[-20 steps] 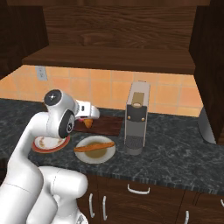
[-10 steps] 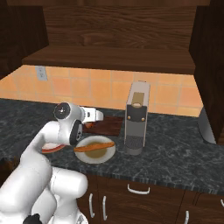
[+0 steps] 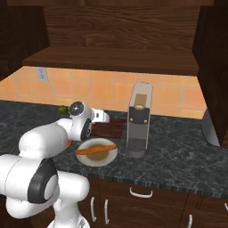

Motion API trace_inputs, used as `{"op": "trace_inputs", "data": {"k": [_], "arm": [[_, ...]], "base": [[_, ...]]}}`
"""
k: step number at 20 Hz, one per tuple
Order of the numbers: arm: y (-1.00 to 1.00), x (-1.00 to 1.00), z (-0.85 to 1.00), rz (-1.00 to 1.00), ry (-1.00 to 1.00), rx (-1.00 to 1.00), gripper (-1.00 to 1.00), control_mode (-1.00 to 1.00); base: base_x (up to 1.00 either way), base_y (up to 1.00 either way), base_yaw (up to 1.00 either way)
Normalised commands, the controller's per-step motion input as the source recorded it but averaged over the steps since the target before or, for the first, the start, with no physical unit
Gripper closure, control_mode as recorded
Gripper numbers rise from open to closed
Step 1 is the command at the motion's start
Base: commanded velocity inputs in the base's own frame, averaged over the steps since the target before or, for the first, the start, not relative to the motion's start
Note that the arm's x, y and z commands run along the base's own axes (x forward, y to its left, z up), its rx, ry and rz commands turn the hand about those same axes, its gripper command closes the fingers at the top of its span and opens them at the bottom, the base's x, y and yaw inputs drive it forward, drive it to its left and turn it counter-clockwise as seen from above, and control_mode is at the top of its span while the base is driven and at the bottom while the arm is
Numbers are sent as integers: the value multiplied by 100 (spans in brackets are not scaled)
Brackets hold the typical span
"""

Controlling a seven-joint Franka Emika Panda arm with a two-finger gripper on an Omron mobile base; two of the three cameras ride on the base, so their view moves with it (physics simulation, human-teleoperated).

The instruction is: From the different types of pastries on the counter, select a croissant and place it on the cutting board. Then retrieve a jar of jam from the cabinet and place it alongside the croissant on the cutting board.

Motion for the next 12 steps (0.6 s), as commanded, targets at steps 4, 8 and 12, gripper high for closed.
{"op": "trace_inputs", "data": {"k": [4,8,12], "arm": [[0,1,-52,0,0,3,100,-100],[0,4,-33,0,-5,0,100,-100],[0,11,-20,0,-4,0,100,-100]], "base": [[0,0,0],[0,0,0],[0,0,0]]}}
